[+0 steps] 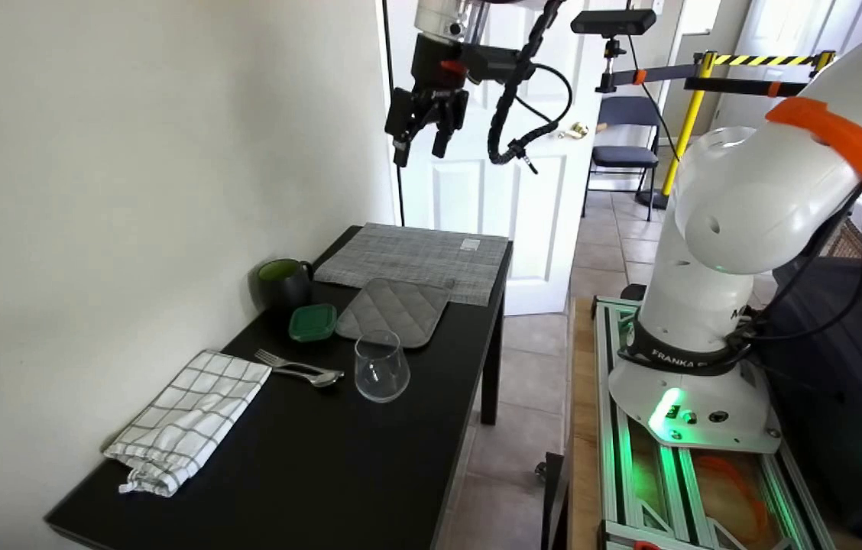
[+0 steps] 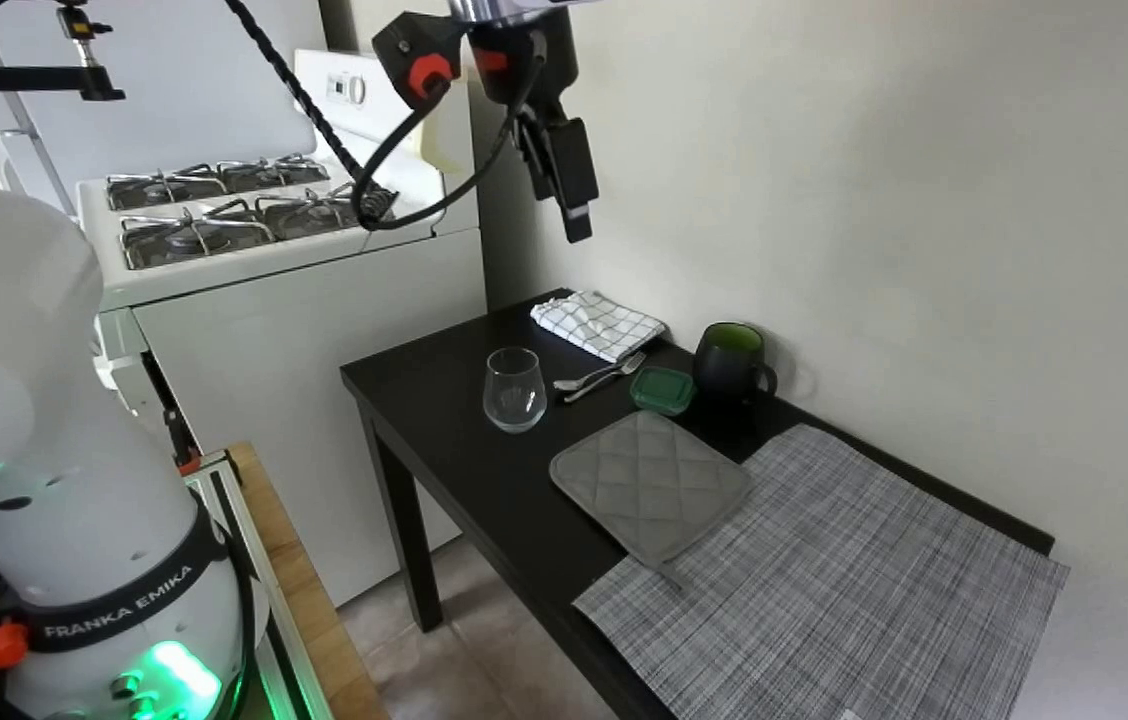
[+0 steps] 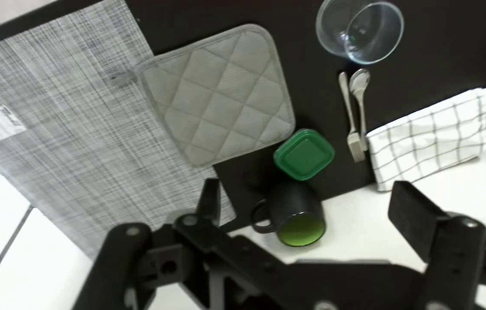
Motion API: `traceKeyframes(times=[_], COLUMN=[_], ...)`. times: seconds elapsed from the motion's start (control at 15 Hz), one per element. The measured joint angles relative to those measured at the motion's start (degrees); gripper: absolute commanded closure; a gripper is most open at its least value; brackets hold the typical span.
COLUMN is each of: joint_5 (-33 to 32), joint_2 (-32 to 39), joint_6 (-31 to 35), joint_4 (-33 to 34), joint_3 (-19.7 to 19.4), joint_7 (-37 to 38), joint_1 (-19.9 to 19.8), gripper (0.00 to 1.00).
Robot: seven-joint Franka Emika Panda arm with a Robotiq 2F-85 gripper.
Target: Put the grey pot holder on top of the glass cup.
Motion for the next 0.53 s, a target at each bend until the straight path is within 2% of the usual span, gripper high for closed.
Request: traceKeyframes(times=[0.2, 0.53], joint_5=[-2.5, -2.5], joint_2=[2.2, 8.9], joint_6=[0.0, -1.3], joint_4=[1.1, 3.3], joint_3=[-2.8, -9.9], joint_7=[-1.5, -15.2], joint_1=[-4.1, -2.8], gripper=[0.00, 0.00])
